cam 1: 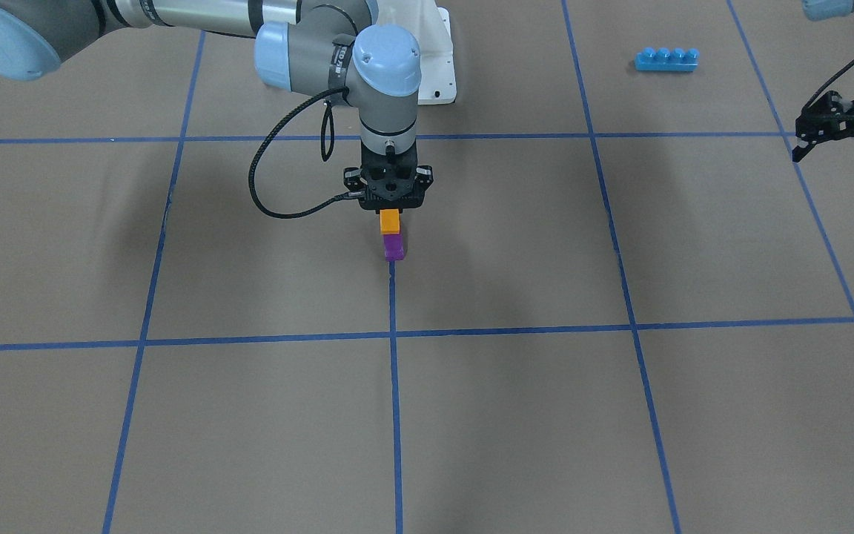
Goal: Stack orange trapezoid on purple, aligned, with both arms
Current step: 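Lower the orange block onto the purple block, aligning their ends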
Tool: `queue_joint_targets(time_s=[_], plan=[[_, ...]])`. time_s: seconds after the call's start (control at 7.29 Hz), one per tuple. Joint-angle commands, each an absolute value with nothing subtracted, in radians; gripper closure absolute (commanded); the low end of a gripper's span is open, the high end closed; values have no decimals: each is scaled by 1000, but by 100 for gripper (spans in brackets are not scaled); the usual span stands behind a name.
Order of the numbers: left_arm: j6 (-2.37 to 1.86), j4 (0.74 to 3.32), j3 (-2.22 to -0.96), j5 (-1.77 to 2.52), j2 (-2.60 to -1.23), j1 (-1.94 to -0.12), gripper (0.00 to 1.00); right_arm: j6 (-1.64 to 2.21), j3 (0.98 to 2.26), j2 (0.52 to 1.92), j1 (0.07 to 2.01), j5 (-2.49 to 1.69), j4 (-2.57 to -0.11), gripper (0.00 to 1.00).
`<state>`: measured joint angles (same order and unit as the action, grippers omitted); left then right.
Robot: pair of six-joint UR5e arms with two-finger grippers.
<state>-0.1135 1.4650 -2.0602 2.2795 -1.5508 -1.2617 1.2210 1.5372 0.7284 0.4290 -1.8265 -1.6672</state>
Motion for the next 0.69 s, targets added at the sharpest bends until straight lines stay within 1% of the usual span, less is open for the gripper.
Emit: queue_joint_targets(time_s=[0.0,0.55], plan=[[-114,1465,-2060,2279,-1551,-1262,0,1213,1537,729,425,-1825,-1666,100],[-114,1465,-2060,2279,-1551,-1262,0,1189,1537,738,423,-1825,-1651,100]])
